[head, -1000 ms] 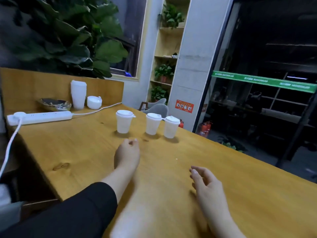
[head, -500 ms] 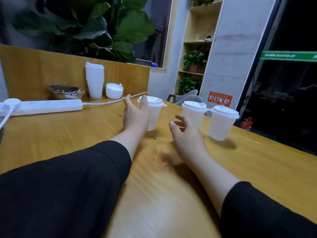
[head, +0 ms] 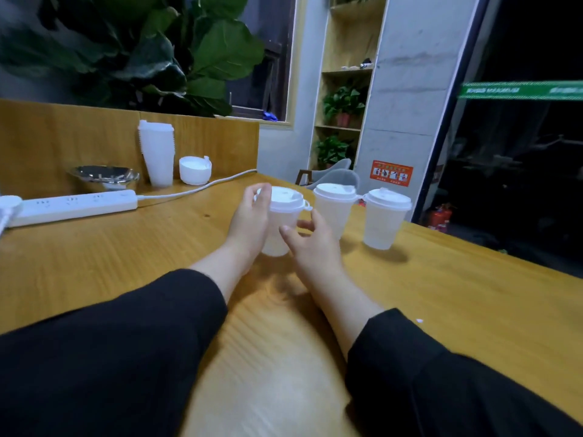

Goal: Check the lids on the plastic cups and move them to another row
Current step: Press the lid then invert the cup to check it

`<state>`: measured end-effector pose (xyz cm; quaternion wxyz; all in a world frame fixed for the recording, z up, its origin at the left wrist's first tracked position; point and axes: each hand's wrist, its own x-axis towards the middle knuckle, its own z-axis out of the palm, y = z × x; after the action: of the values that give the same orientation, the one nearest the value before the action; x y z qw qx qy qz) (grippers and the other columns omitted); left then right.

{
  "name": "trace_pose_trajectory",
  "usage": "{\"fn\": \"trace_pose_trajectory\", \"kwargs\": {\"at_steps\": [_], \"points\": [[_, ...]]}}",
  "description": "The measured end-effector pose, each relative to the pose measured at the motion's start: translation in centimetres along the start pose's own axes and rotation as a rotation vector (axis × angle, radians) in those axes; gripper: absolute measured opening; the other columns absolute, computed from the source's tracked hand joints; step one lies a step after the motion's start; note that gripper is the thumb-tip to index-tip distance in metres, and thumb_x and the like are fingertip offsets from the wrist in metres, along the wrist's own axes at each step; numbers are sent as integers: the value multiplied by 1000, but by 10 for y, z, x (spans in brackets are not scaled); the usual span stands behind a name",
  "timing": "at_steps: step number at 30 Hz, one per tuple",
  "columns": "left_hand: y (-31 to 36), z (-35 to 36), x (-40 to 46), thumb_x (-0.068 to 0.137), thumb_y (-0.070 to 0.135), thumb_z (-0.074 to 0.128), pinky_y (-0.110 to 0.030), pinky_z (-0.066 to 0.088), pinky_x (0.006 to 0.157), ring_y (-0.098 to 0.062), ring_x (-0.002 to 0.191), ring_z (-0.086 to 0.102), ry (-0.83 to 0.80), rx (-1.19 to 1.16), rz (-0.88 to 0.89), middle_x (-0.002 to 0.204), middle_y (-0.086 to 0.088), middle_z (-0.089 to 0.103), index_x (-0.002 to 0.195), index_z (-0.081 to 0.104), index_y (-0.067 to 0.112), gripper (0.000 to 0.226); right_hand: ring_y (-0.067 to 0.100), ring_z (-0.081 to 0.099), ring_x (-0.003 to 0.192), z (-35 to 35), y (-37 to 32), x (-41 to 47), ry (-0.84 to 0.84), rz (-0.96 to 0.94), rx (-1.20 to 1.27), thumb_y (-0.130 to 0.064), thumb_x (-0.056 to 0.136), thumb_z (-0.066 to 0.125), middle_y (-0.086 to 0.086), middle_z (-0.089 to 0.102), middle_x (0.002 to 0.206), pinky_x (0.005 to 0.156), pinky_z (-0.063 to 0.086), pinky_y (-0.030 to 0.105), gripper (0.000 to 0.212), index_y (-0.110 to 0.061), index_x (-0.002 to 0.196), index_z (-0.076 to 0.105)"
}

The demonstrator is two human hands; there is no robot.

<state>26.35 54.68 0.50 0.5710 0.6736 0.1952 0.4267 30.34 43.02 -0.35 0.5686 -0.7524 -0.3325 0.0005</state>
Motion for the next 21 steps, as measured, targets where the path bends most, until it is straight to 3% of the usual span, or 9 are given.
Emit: {"fn": "trace_pose_trajectory", "kwargs": {"at_steps": [2,5,9,12,16,21], "points": [[15,10,-29,108,42,45,-27,44,79,-11,100,59,-30,-60,-25,111,7,63,120,56,30,20,14,66,95,-13,-2,-24,64,33,61,-29,85,76,-4,67,104,83,51,29,30,-15,110,66],[39,28,-82,106,43,48,-31,48,77,-13,98,63,-76,-147,-93,111,5,64,111,57,37,12,16,69,105,-45,-3,-66,134,70,158,-49,70,73,1,71,115,93,57,45,53,-21,115,68],[78,57,-164,105,39,50,-30,48,75,-17,101,65,-152,-239,-157,113,-2,68,111,62,30,16,1,67,108,-111,-25,-146,231,155,154,-18,85,82,-10,69,120,89,57,28,40,-25,118,60],[109,87,-234,105,33,52,-19,47,70,-15,100,64,-280,-321,-193,112,-2,69,110,64,26,15,-16,62,101,-171,-38,-217,325,183,91,-15,84,83,-19,67,114,78,52,11,43,-26,118,59],[145,121,-329,102,27,52,-14,46,62,-13,99,63,-487,-374,-251,113,0,67,112,65,30,16,-14,63,100,-244,-49,-308,443,206,6,-19,82,85,-20,69,110,76,49,8,40,-27,112,61],[161,137,-412,76,43,50,-35,51,76,-26,104,65,-607,-370,-284,112,-3,69,107,66,36,36,-1,68,107,-293,-51,-394,511,256,-59,-18,82,85,-11,73,113,82,53,15,36,-26,108,62]]}}
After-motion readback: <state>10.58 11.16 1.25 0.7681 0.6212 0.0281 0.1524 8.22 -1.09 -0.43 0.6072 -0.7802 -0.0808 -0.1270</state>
